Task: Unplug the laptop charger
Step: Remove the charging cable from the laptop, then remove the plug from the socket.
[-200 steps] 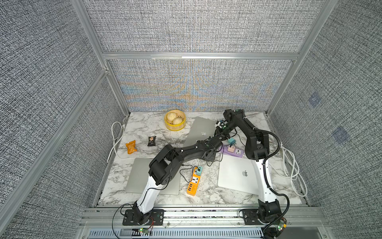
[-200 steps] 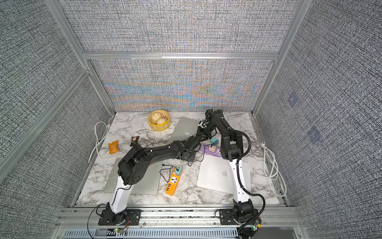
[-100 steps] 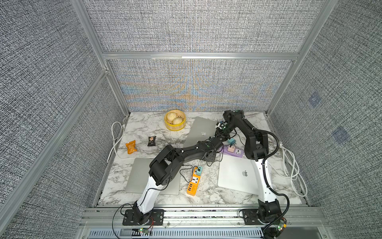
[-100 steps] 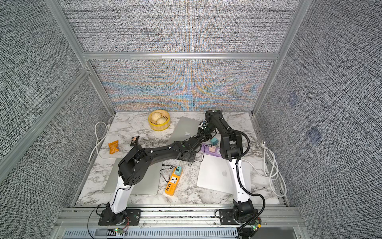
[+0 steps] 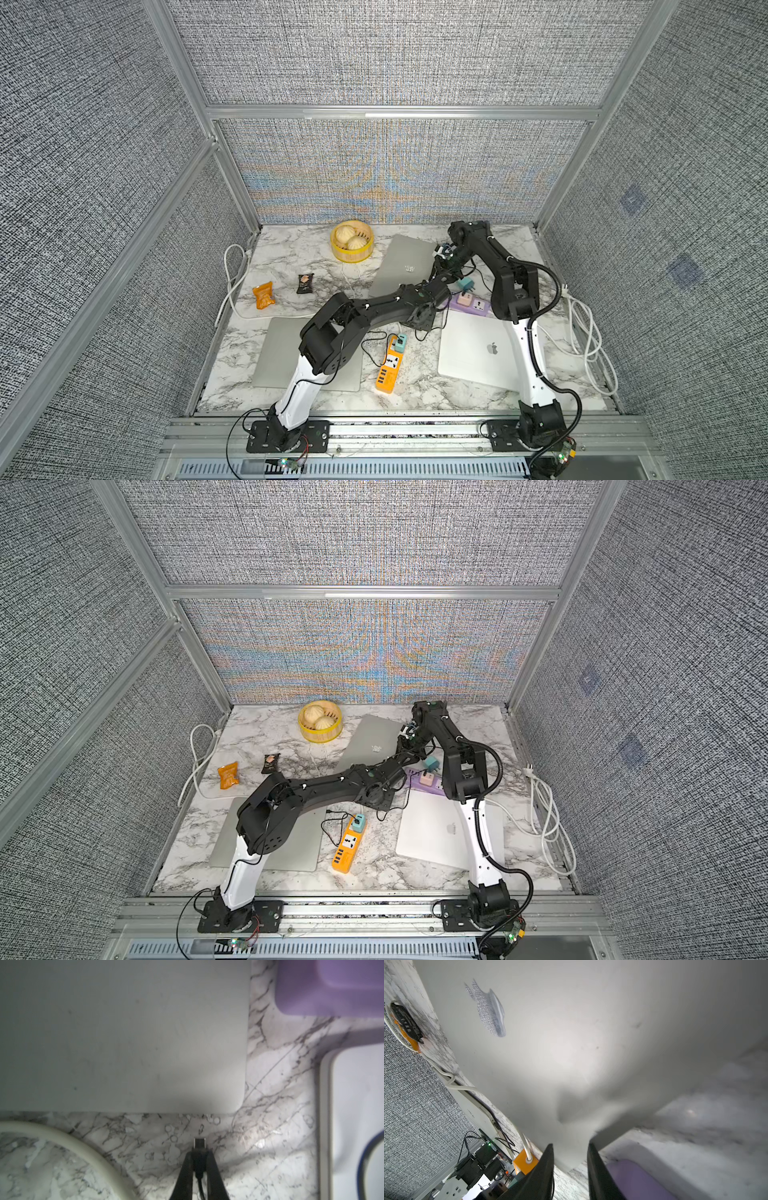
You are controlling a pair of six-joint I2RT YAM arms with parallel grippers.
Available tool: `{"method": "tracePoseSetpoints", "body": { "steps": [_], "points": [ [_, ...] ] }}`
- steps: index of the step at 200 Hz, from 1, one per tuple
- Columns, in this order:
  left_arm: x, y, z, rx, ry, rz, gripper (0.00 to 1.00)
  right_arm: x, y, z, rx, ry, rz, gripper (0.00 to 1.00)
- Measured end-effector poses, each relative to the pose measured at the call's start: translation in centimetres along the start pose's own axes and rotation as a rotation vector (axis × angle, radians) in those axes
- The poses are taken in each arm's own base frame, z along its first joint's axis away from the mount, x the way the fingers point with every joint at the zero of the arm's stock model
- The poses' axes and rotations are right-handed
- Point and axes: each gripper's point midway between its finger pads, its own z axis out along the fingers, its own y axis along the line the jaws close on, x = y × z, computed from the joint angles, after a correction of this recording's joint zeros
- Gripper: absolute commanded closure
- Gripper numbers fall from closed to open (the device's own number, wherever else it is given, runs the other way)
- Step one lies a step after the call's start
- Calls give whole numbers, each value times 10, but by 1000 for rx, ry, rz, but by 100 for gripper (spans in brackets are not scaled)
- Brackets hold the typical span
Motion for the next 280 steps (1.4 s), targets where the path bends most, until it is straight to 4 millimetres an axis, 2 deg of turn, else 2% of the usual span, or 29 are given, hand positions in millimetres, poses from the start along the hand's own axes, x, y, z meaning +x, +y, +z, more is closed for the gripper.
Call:
{"method": "tracePoseSetpoints", "body": {
  "steps": [17,56,94,135,165,187,232,257,280],
  "points": [
    [5,1,-3,1,12,-5,85,0,5,-7,-3,-15,-6,68],
    [3,-3,-9,32,6,-21,72,-2,28,-37,-31,-94,-44,64],
    [-8,-7,-30,64,-39,-29,70,-1,41,-68,-15,-170,-54,60],
    [-36,-12,-65,98,-110,-92,70,9,34,-112,77,-305,-23,53],
    [-47,-10,-69,166,-105,-149,70,18,22,-139,179,-391,9,50],
    [-54,-7,-64,231,-92,-197,70,31,6,-143,253,-403,62,48],
    [-71,-2,-45,400,-67,-331,71,62,-29,-137,377,-378,206,42],
    [-81,-10,-38,487,-63,-356,71,80,-39,-130,412,-352,263,37],
    [-86,-17,-31,549,-46,-368,71,84,-44,-122,425,-333,307,36]
  ]
}}
